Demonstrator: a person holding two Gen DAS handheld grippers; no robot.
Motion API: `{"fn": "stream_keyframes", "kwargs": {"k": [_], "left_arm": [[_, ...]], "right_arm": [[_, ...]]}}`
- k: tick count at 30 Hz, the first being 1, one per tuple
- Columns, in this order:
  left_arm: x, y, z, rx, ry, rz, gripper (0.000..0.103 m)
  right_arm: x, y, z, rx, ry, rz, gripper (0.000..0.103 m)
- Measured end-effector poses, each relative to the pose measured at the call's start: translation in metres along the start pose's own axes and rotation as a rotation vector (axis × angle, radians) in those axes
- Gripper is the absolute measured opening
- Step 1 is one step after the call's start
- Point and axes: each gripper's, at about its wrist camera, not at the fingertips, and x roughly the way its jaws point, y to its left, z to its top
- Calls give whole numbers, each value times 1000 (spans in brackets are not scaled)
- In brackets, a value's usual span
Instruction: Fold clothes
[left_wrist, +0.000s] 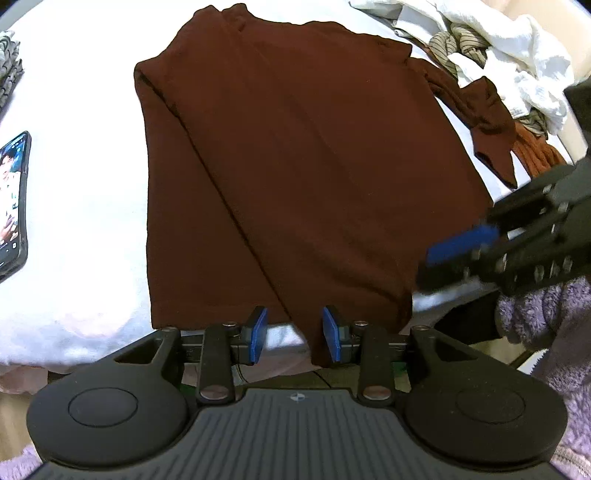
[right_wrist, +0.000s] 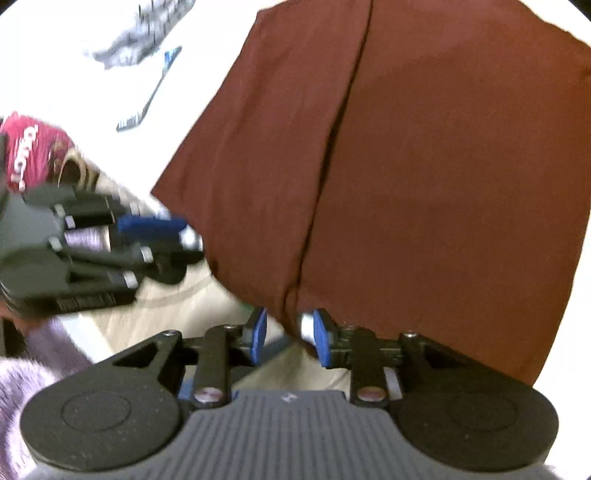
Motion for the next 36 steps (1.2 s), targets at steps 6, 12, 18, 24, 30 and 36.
{"fn": "stream_keyframes", "kwargs": {"k": [6, 12, 18, 24, 30, 36], "left_arm": [[9, 1, 3, 2, 7, 2, 29], [5, -11, 2, 90, -15, 7, 7], [-18, 0, 0, 57, -35, -24, 1], [-42, 14, -4, 10, -58, -21, 1], [-64, 38, -5, -50, -75, 12, 1], [-58, 51, -8, -89, -26, 30, 1]], "right_arm": [[6, -6, 12, 31, -66, 7, 32], [28, 3, 9, 9, -37, 25, 25], [17, 3, 11, 46, -47, 96, 6], [13, 13, 12, 51, -40, 169, 6], [22, 21, 17, 76, -11, 218, 5], [39, 45, 28, 33, 31, 234, 5]]}}
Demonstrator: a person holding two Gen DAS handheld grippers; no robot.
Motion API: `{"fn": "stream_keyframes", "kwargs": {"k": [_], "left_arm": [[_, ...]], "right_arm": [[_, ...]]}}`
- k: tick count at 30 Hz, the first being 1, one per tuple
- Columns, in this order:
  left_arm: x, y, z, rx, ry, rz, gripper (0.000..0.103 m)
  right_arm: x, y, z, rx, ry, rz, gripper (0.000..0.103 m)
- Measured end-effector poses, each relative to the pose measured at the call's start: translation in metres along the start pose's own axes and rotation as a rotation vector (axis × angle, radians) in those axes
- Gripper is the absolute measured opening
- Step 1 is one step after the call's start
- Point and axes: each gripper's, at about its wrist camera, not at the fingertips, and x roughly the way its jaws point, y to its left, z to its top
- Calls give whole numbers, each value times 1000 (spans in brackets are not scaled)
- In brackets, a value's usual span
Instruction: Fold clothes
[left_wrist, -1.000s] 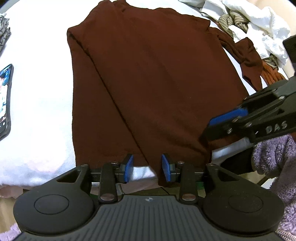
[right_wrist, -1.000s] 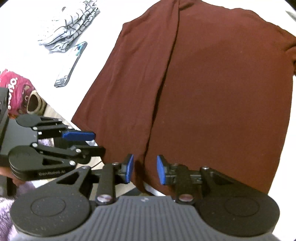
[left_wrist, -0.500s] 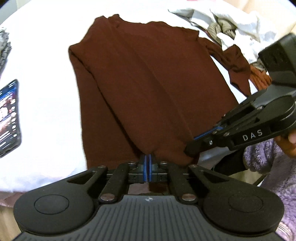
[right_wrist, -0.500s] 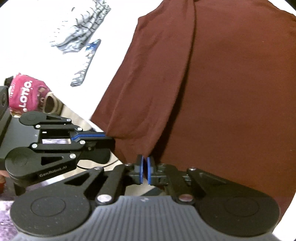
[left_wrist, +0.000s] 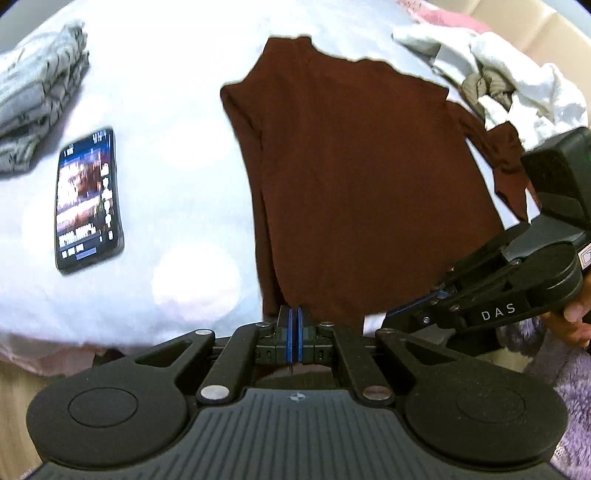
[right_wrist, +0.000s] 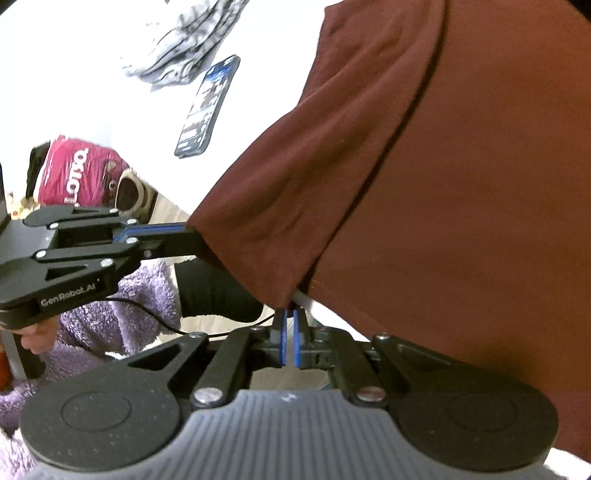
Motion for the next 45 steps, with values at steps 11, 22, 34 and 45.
{"fn": "stream_keyframes", "kwargs": {"k": [11, 22, 34, 45], "left_arm": [[25, -1, 10, 27, 90, 35, 13], [21, 17, 85, 37, -3, 47, 17], [68, 46, 184, -49, -120, 36, 29], [109, 65, 205, -140, -131, 28, 18]], "right_arm": [[2, 5, 11, -40, -5, -78, 12], [-27, -14, 42, 16, -151, -174, 27], [-39, -57, 93, 107, -317, -201, 27], [-26, -75, 123, 156, -354, -167, 29]]}}
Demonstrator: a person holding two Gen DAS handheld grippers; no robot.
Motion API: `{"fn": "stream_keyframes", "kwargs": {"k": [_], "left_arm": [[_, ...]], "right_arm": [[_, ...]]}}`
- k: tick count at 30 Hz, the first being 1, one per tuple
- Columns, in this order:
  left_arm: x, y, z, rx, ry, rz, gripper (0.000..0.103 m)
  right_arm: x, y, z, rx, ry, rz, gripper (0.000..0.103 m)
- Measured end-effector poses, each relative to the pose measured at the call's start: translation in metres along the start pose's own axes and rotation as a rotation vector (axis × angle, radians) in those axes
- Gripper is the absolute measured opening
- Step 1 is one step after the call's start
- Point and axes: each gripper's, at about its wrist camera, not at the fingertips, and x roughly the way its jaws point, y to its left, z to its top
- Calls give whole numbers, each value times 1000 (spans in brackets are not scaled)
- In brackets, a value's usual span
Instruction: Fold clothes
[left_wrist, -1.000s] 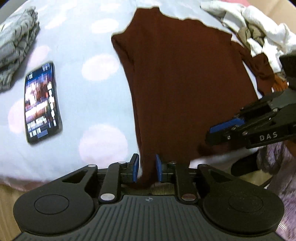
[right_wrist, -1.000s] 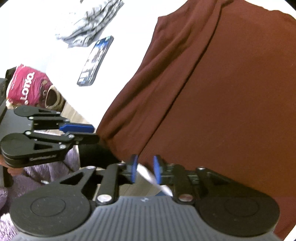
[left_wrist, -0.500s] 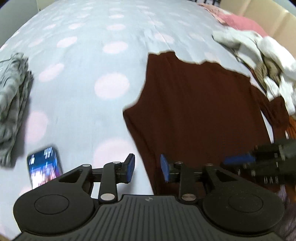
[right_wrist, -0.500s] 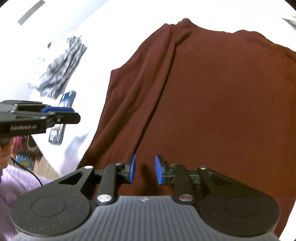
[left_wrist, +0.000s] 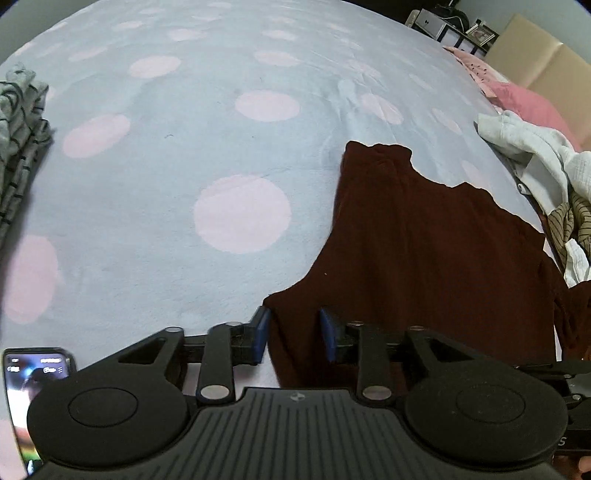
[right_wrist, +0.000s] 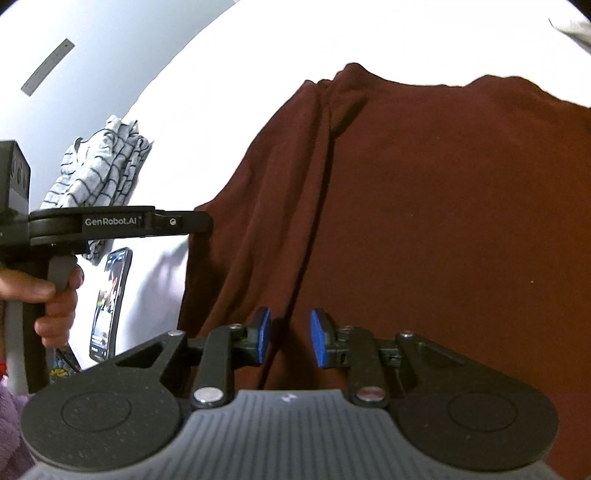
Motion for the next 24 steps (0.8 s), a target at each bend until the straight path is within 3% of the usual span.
{"fn": "stream_keyframes", "kwargs": {"k": [4, 8, 10, 14, 17, 19, 24], "left_arm": [[-5, -1, 2, 20, -24, 4, 4], [-15, 8, 9, -9, -67, 9, 4], [-12, 10, 9, -16, -56, -3, 4], [-1, 6, 2, 31, -50, 17, 4], [-2, 9, 2, 19, -57, 26, 15], [-7, 8, 2, 19, -65, 67, 30], [-32, 0, -6, 42, -85, 89, 40]], "right_arm": [[3, 0, -3, 1, 1, 17, 28], [4, 4, -6, -16, -5, 30, 26], [4, 5, -7, -27, -6, 31, 11], [9, 7, -10, -48, 5, 24, 3], [9, 6, -11, -51, 3, 0, 2], [6, 8, -11, -54, 6, -11, 3], [-7, 9, -13, -41, 1, -21, 10]]}}
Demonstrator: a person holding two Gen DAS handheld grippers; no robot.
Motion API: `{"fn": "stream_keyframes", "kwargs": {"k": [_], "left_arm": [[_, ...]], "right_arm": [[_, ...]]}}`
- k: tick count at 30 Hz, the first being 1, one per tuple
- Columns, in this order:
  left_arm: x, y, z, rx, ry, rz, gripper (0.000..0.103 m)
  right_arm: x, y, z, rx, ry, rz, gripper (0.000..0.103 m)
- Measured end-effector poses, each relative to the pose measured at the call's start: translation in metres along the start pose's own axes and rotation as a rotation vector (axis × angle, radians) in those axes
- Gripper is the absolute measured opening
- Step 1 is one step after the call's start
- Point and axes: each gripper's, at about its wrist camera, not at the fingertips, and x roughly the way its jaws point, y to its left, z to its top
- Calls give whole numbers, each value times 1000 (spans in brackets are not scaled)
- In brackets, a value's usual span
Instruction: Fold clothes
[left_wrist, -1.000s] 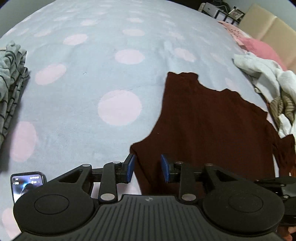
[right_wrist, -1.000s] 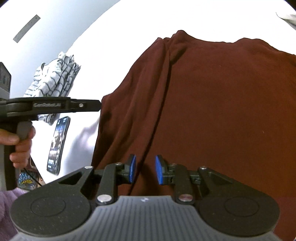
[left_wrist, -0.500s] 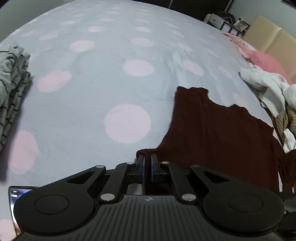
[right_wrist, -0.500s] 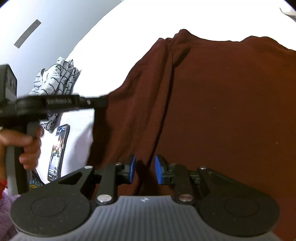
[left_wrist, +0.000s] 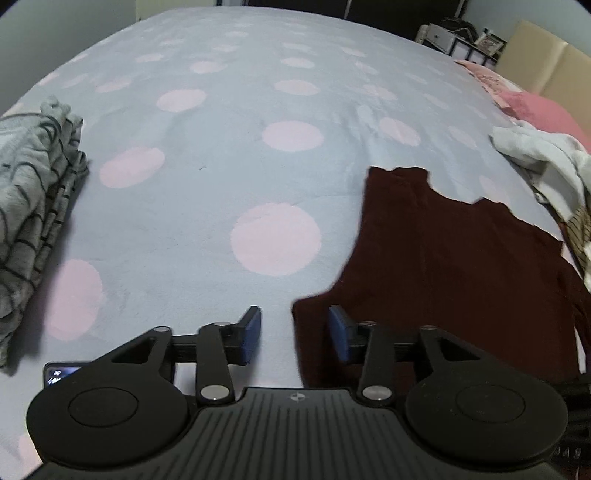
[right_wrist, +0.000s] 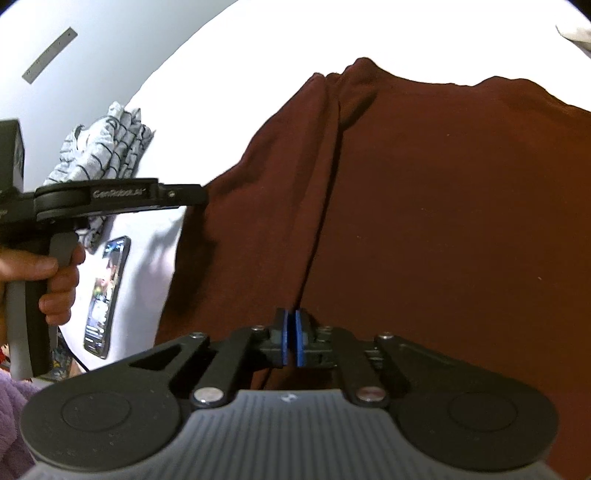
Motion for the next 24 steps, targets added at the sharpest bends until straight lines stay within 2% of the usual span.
{"fn": "stream_keyframes", "kwargs": {"k": [3, 9, 13, 16, 18, 24], "left_arm": [[-18, -9, -13, 64, 15, -26, 40], [-52, -27, -57, 175, 26, -70, 40], [-65, -45, -79, 224, 39, -80, 40], [-70, -62, -88, 256, 41, -105, 40], [-72, -75, -91, 273, 32, -129, 40], [-63, -117, -81, 336, 30, -161, 40]], "right_arm": [[-12, 4, -5, -22, -7, 10, 17], [-33, 20, -29, -123, 8, 39, 23], [-51, 22, -47, -188, -23, 1, 24], [-69, 9, -58, -183, -74, -66, 31], [-84, -8, -66, -158, -106, -122, 31], [-132, -82, -87, -13, -189, -346, 33]]}}
